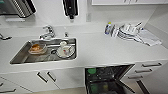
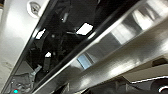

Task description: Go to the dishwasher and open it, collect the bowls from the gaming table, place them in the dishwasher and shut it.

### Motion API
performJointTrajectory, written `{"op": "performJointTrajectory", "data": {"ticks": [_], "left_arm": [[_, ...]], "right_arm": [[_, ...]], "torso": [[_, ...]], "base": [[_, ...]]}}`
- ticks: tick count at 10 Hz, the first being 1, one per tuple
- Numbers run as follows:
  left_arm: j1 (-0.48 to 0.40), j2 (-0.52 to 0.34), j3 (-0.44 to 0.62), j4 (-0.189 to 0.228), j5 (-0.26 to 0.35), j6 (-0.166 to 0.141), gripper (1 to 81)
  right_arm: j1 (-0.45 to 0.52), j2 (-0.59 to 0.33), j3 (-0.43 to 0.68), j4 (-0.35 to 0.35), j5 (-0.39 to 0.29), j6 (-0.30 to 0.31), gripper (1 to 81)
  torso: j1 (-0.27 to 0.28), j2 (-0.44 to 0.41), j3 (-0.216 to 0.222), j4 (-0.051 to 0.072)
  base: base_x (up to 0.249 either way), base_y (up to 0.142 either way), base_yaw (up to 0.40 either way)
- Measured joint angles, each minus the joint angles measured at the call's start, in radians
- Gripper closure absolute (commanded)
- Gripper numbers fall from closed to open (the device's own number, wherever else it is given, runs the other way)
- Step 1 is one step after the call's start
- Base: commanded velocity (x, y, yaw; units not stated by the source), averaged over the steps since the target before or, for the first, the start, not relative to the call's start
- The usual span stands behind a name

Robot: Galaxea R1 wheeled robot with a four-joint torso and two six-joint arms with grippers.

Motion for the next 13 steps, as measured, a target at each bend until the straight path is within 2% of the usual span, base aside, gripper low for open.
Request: {"op": "performJointTrajectory", "data": {"ticks": [3,5,7,10,12,13], "left_arm": [[0.000,0.000,0.000,0.000,0.000,0.000,1.0],[0.000,0.000,0.000,0.000,0.000,0.000,1.0],[0.000,0.000,0.000,0.000,0.000,0.000,1.0],[0.000,0.000,0.000,-0.003,0.000,0.000,1.0],[-0.006,0.000,0.000,-0.004,0.000,-0.001,1.0],[-0.007,0.000,0.000,-0.004,0.000,-0.001,1.0]], "right_arm": [[0.084,-0.094,0.157,0.000,0.011,0.027,1.0],[0.178,-0.163,0.256,0.010,0.077,0.072,1.0],[0.239,-0.209,0.343,0.014,0.130,0.087,1.0],[0.217,-0.215,0.347,0.001,0.145,0.091,1.0],[0.128,-0.181,0.262,-0.049,0.140,0.093,1.0],[0.052,-0.147,0.203,-0.101,0.138,0.093,1.0]], "torso": [[0.000,0.000,0.000,0.000],[0.000,0.000,0.000,0.000],[0.000,0.000,0.000,0.000],[0.000,0.000,0.000,0.000],[0.000,0.000,0.000,0.000],[0.000,0.000,0.000,0.000]], "base": [[0.000,0.000,0.000],[0.000,0.000,0.000],[0.000,0.000,0.000],[0.000,0.000,0.000],[0.000,0.000,0.000],[0.000,0.000,0.000]]}}
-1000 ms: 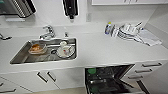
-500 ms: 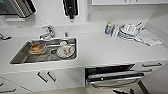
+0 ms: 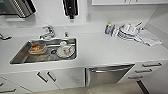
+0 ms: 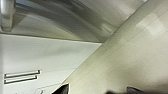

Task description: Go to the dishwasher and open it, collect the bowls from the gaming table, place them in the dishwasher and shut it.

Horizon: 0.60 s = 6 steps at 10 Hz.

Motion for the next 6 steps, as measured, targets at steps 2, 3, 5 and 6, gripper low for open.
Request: {"op": "performJointTrajectory", "data": {"ticks": [2,3,5,6], "left_arm": [[-0.002,-0.007,0.001,0.000,-0.017,-0.001,1.0],[-0.003,-0.019,0.003,0.000,-0.030,-0.002,1.0],[-0.015,-0.036,-0.005,-0.001,-0.046,-0.003,1.0],[-0.020,-0.036,-0.014,-0.001,-0.050,-0.003,1.0]], "right_arm": [[-0.103,0.063,-0.118,-0.141,0.006,0.003,1.0],[-0.148,0.081,-0.176,-0.222,0.029,0.003,1.0],[-0.246,0.133,-0.282,-0.350,0.055,0.005,1.0],[-0.284,0.159,-0.333,-0.391,0.061,0.005,1.0]], "torso": [[0.000,0.000,0.000,0.000],[0.000,0.000,0.000,0.000],[0.000,0.000,0.000,0.000],[0.000,0.000,0.000,0.000]], "base": [[0.000,0.000,0.000],[0.000,0.000,0.000],[0.000,0.000,0.000],[0.000,0.000,0.000]]}}
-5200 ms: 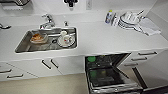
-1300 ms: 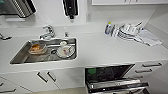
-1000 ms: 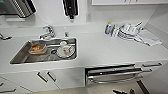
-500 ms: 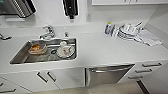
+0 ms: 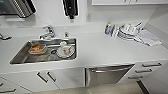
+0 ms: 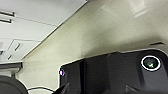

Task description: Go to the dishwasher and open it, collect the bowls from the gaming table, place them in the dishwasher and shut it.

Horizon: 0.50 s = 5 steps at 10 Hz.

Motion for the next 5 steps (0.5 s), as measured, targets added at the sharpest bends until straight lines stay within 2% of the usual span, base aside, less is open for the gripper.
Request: {"op": "performJointTrajectory", "data": {"ticks": [4,5], "left_arm": [[0.001,0.000,-0.047,0.000,-0.003,0.000,1.0],[0.002,0.000,-0.051,0.000,0.000,-0.001,1.0]], "right_arm": [[-0.102,0.103,-0.267,-0.059,-0.005,0.000,1.0],[-0.129,0.150,-0.371,-0.070,-0.009,0.000,1.0]], "torso": [[0.000,0.000,0.000,0.000],[0.000,0.000,0.000,0.000]], "base": [[0.000,0.000,0.000],[0.000,0.000,0.000]]}}
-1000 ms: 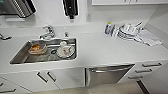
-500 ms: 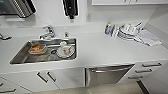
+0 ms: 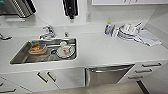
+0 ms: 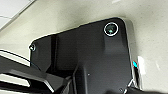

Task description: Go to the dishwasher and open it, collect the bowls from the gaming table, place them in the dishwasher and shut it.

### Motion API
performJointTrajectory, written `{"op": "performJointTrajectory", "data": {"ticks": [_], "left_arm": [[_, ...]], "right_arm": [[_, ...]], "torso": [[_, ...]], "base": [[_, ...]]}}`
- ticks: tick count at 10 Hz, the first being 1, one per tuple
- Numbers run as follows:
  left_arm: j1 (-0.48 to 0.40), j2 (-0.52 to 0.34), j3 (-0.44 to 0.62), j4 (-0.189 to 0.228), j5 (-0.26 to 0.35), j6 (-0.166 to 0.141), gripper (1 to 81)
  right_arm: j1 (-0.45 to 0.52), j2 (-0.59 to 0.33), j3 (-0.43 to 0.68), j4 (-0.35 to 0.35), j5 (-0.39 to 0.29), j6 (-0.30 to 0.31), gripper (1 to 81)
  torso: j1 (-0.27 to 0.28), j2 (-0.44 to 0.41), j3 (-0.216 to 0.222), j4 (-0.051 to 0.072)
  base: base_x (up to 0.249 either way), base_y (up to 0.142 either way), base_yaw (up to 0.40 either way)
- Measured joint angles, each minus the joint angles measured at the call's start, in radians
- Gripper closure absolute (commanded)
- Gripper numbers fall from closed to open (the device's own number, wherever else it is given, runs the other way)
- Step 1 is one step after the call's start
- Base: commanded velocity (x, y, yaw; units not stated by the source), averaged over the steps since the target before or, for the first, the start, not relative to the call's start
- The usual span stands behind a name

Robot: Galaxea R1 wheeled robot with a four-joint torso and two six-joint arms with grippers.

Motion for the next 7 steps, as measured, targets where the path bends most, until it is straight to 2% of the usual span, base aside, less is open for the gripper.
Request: {"op": "performJointTrajectory", "data": {"ticks": [2,3,5,7], "left_arm": [[0.000,0.000,0.000,-0.010,0.010,-0.018,1.0],[0.000,0.000,-0.001,-0.011,0.011,-0.018,1.0],[-0.001,0.000,-0.001,-0.011,0.012,-0.018,1.0],[-0.009,0.000,-0.001,-0.011,0.014,-0.018,1.0]], "right_arm": [[-0.033,0.076,-0.153,-0.019,-0.013,0.000,1.0],[-0.050,0.124,-0.212,-0.026,-0.046,0.000,1.0],[-0.112,0.217,-0.261,-0.044,-0.145,-0.001,1.0],[-0.148,0.250,-0.269,-0.054,-0.164,-0.004,1.0]], "torso": [[0.000,0.000,0.000,0.000],[0.000,0.000,0.000,0.000],[0.000,0.000,0.000,0.000],[0.000,0.000,0.000,0.000]], "base": [[0.000,0.000,0.000],[0.000,0.000,0.000],[0.000,0.000,0.000],[0.000,0.000,0.000]]}}
